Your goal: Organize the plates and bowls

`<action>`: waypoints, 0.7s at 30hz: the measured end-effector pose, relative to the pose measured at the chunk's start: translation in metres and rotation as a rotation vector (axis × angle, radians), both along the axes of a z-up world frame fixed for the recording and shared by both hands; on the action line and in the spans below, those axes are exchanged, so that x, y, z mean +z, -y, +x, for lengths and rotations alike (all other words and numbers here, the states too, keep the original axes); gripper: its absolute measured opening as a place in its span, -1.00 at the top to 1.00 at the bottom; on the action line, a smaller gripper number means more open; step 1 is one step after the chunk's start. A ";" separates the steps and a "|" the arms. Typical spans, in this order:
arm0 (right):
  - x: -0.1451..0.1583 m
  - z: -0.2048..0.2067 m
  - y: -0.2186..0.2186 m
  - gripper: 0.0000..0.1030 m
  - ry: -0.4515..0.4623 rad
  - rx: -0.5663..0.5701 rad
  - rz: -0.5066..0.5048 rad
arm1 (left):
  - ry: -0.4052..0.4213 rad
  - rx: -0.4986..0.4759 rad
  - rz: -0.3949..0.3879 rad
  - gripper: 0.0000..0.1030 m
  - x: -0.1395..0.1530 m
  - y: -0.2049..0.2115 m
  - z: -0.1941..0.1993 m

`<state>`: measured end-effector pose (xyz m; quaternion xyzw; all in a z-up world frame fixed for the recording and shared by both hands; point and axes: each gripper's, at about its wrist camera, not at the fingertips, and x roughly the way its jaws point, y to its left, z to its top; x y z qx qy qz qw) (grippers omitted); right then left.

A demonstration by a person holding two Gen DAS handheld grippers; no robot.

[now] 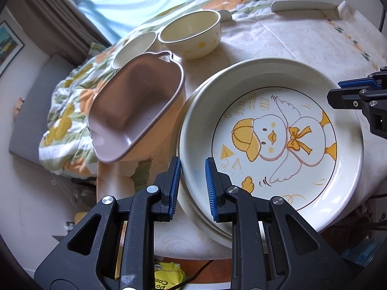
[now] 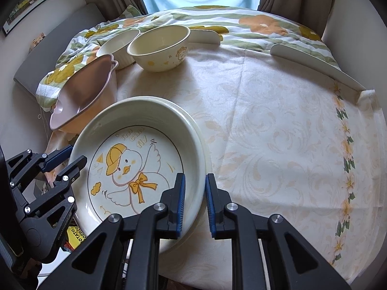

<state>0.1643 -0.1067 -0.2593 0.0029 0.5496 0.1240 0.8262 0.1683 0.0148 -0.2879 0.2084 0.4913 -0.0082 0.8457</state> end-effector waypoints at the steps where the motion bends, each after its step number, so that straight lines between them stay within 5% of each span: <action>1: 0.000 0.000 0.000 0.70 0.002 0.003 -0.002 | -0.001 0.001 -0.001 0.65 0.000 0.000 0.000; 11: 0.004 -0.004 0.006 0.70 0.010 0.005 0.041 | -0.029 0.037 -0.056 0.65 0.006 -0.006 0.005; 18: 0.048 -0.012 0.027 0.70 0.066 0.040 0.159 | 0.010 0.138 -0.196 0.63 0.054 -0.022 -0.007; 19: 0.056 -0.012 0.030 0.64 0.080 0.050 0.173 | 0.027 0.162 -0.224 0.62 0.063 -0.026 -0.010; 21: 0.068 -0.011 0.035 -0.04 0.103 0.073 0.196 | 0.057 0.219 -0.265 0.43 0.081 -0.035 -0.017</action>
